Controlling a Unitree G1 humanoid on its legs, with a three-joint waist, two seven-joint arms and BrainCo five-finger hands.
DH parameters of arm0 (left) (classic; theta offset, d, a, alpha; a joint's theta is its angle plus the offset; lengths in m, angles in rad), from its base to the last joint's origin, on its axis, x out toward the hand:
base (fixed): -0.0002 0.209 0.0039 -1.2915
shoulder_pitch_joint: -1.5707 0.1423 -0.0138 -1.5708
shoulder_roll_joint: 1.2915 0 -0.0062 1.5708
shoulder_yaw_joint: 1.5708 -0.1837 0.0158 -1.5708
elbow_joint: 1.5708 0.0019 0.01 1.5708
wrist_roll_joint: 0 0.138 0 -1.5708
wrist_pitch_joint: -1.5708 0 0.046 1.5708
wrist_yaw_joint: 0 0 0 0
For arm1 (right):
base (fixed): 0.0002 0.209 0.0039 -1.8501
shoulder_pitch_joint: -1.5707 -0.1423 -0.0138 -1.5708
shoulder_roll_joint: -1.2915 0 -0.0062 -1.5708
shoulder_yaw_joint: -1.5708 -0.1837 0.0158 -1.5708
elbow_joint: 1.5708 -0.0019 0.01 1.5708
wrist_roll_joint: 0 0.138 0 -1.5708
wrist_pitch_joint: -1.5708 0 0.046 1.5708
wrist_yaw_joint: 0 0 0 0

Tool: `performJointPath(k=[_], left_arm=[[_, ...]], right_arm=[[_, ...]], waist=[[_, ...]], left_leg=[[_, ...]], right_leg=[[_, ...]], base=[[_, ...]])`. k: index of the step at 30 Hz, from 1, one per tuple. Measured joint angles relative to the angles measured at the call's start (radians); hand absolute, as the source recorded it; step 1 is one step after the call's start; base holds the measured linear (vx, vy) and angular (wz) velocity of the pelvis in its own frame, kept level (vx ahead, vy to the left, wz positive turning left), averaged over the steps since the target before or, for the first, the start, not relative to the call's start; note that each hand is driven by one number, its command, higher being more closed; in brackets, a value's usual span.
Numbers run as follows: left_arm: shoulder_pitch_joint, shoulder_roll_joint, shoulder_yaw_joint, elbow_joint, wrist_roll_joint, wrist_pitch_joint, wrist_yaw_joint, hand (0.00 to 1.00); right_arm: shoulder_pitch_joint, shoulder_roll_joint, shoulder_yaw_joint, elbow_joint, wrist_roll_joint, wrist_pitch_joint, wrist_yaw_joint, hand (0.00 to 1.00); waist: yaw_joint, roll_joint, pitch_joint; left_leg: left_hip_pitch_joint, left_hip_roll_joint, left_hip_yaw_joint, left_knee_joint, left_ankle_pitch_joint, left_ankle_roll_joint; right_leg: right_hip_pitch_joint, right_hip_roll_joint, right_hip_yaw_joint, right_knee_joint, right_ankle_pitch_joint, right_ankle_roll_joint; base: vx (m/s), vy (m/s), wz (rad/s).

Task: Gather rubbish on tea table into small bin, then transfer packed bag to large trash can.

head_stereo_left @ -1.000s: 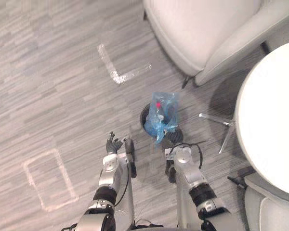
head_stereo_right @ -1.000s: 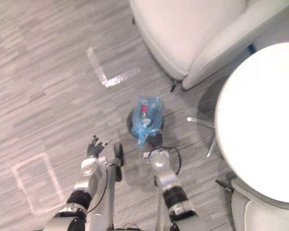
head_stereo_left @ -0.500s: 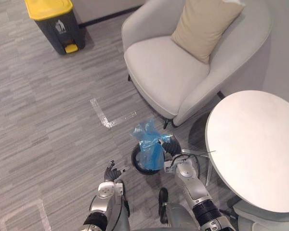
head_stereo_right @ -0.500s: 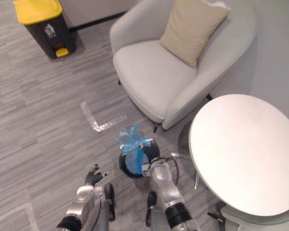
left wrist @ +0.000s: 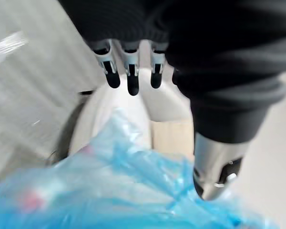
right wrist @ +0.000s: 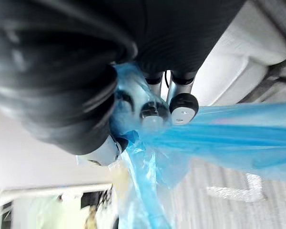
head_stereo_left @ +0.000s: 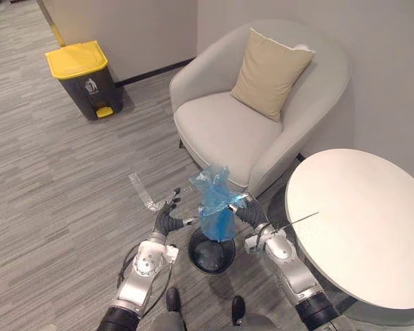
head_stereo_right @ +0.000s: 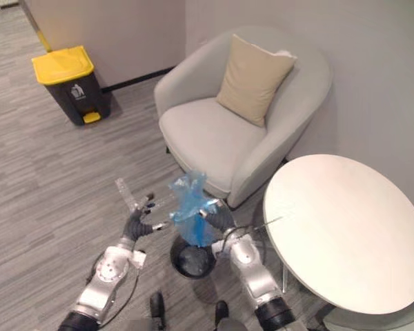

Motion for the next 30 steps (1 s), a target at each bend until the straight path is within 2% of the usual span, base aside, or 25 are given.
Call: performJointPath(k=[7,12,20,25,29,30], left_arm=[[-0.091,0.128,-0.088,-0.018,0.066,-0.031,-0.029,0.0],[-0.139,0.166,-0.14,-0.018,0.11,-0.046,-0.05,0.0],[-0.188,0.178,-0.218,0.024,0.2,-0.071,-0.058,0.0],[-0.206,0.173,-0.249,0.061,0.201,-0.079,-0.071,0.0],[-0.222,0.111,-0.27,0.117,0.222,-0.085,-0.07,0.0],[-0.233,0.091,-0.281,0.139,0.225,-0.087,-0.068,1.0]], right_arm=[[-0.106,-0.141,0.085,-0.082,0.104,-0.025,0.081,1.0],[-0.16,-0.209,0.138,-0.105,0.172,-0.035,0.118,1.0],[-0.183,-0.259,0.198,-0.204,0.277,-0.046,0.162,1.0],[-0.187,-0.283,0.233,-0.276,0.358,-0.047,0.18,1.0],[-0.214,-0.281,0.238,-0.32,0.414,-0.047,0.187,1.0],[-0.225,-0.281,0.239,-0.327,0.432,-0.047,0.186,1.0]], waist=[[-0.022,-0.003,-0.017],[-0.032,-0.002,-0.036],[-0.055,-0.002,-0.04],[-0.068,-0.007,-0.058],[-0.073,-0.008,-0.067],[-0.073,-0.01,-0.068]], left_leg=[[0.027,-0.01,0.001,-0.029,0.011,0.006],[0.029,-0.008,0.01,-0.029,0.012,0.006],[0.041,-0.008,0.026,-0.03,0.014,0.007],[0.039,-0.008,0.034,-0.031,0.014,0.007],[0.039,-0.009,0.041,-0.031,0.014,0.007],[0.038,-0.009,0.046,-0.031,0.014,0.008]], right_leg=[[0.018,-0.005,0.004,-0.015,0.007,0.003],[0.017,-0.002,0.017,-0.027,0.019,0.001],[0.014,-0.001,0.045,-0.028,0.031,0.003],[0.014,-0.001,0.055,-0.044,0.044,0.005],[0.01,-0.001,0.064,-0.045,0.046,0.005],[0.005,-0.001,0.069,-0.043,0.048,0.005]], base=[[0.01,0.004,-0.01],[0.0,-0.004,-0.07],[-0.03,-0.002,-0.11],[-0.01,0.0,-0.05],[0.0,0.001,-0.06],[-0.01,-0.001,-0.1]])
